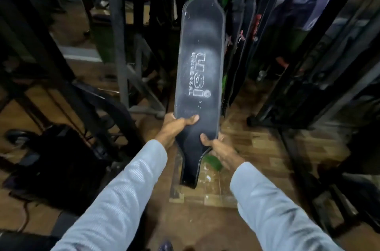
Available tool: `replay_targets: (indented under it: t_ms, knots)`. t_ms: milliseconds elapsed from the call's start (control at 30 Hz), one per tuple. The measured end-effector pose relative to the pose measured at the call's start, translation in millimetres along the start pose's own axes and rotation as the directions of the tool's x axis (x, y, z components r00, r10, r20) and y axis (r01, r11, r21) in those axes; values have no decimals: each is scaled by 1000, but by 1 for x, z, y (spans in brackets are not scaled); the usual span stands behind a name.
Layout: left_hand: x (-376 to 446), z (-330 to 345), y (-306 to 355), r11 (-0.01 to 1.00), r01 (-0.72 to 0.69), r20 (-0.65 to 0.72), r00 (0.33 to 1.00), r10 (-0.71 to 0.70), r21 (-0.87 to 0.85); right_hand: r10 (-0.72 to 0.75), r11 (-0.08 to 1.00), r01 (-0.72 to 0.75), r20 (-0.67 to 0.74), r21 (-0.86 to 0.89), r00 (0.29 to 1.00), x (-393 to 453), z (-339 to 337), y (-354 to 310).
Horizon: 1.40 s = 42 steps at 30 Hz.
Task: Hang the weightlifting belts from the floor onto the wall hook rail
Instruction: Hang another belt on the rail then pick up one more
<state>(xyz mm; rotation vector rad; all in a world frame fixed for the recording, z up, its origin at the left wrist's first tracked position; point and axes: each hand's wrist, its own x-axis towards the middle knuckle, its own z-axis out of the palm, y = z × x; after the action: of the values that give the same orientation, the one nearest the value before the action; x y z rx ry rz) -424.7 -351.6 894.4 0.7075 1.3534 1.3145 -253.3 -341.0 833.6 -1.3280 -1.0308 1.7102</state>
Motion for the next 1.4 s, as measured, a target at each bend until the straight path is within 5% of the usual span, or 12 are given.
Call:
replay_targets:
  t_ms: [600, 1267, 1400]
  knots:
    - [-24, 17, -69, 994, 100, -84, 991, -104, -42, 145, 875, -78, 106, -478, 984, -27, -26, 57]
    - [-53, -1, -148, 960, 256, 7, 966, -258, 111, 140, 902, -96, 74, -422, 987, -56, -37, 120]
    - [-66, -8, -173, 960, 268, -75, 962, -262, 79, 152, 921, -120, 57, -372, 987, -64, -40, 129]
